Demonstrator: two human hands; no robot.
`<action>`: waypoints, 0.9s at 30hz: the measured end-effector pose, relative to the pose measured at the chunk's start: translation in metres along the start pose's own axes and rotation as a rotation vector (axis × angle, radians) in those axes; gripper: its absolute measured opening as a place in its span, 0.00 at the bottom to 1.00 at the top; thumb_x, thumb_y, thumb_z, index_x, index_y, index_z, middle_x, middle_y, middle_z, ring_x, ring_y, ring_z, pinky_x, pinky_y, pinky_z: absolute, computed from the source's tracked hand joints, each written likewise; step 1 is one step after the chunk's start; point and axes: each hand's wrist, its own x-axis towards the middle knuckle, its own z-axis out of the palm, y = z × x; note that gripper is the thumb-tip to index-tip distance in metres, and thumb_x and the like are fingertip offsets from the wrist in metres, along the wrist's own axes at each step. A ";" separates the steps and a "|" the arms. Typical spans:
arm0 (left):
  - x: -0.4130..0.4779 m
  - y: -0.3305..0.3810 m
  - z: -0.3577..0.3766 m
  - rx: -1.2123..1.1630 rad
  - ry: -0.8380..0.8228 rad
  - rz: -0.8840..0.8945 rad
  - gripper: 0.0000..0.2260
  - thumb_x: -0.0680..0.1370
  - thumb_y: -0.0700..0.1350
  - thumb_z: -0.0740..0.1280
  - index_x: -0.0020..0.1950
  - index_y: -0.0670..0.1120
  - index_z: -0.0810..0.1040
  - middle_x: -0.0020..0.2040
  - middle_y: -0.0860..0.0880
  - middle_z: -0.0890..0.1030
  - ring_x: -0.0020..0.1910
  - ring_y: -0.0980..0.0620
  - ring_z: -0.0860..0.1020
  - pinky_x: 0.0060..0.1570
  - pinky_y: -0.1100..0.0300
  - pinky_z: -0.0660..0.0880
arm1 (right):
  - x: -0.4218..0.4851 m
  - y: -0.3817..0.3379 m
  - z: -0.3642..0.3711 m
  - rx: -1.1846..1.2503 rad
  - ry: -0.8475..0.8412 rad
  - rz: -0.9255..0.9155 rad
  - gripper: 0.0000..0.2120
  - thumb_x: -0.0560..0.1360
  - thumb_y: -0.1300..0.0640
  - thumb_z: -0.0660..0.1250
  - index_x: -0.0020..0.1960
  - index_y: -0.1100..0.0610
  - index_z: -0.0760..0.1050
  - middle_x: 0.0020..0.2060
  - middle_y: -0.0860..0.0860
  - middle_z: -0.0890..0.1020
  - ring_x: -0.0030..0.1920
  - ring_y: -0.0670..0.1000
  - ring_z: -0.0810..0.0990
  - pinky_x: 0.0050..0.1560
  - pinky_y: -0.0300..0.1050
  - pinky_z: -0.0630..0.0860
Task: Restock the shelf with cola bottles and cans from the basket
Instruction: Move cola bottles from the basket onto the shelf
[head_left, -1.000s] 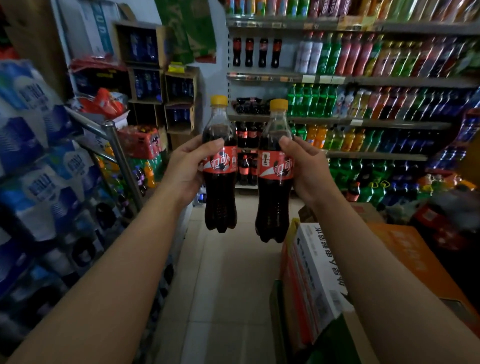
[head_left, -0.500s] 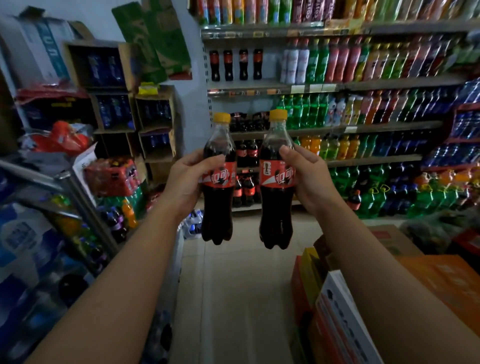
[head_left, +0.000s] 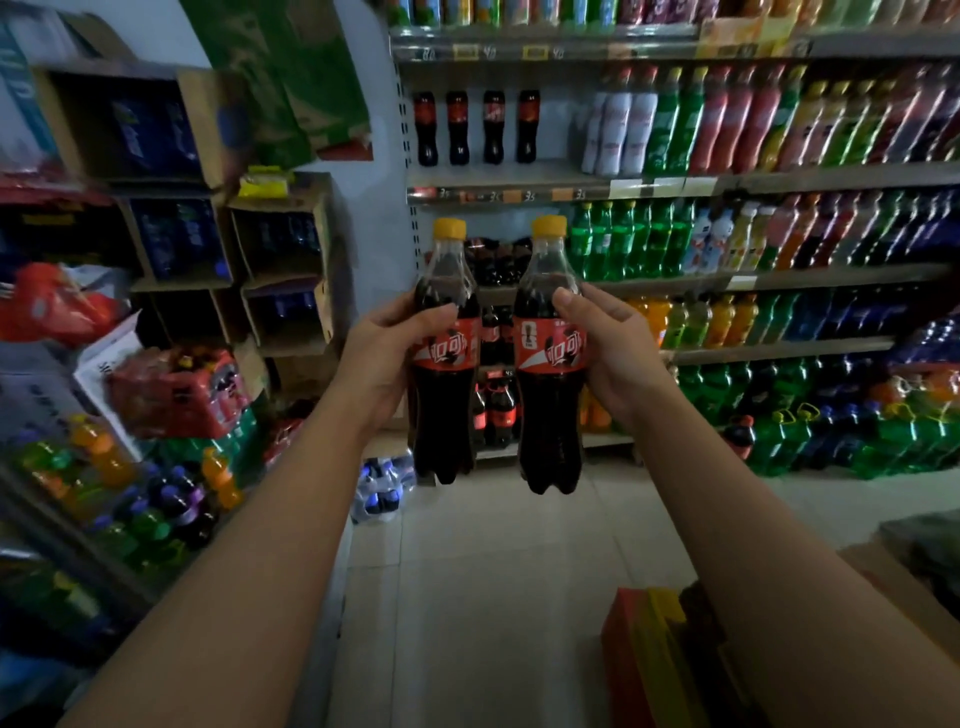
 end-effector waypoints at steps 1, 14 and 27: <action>0.021 -0.003 -0.002 0.006 0.012 0.005 0.17 0.66 0.41 0.72 0.54 0.44 0.81 0.45 0.47 0.85 0.44 0.50 0.83 0.45 0.55 0.79 | 0.024 0.005 -0.003 0.001 -0.006 0.000 0.19 0.67 0.56 0.72 0.57 0.60 0.80 0.47 0.54 0.85 0.47 0.52 0.84 0.46 0.46 0.80; 0.255 -0.018 -0.037 0.017 0.110 0.058 0.14 0.67 0.41 0.74 0.53 0.46 0.83 0.48 0.43 0.84 0.48 0.44 0.82 0.52 0.49 0.77 | 0.269 0.046 -0.014 0.045 -0.098 0.061 0.18 0.67 0.56 0.72 0.56 0.58 0.80 0.44 0.52 0.86 0.43 0.51 0.85 0.42 0.44 0.80; 0.470 0.000 -0.104 0.059 0.053 0.112 0.14 0.65 0.43 0.73 0.50 0.46 0.83 0.44 0.48 0.85 0.45 0.50 0.83 0.47 0.54 0.78 | 0.487 0.078 0.021 -0.007 -0.141 -0.028 0.17 0.71 0.56 0.71 0.58 0.61 0.78 0.47 0.56 0.84 0.47 0.55 0.84 0.47 0.49 0.80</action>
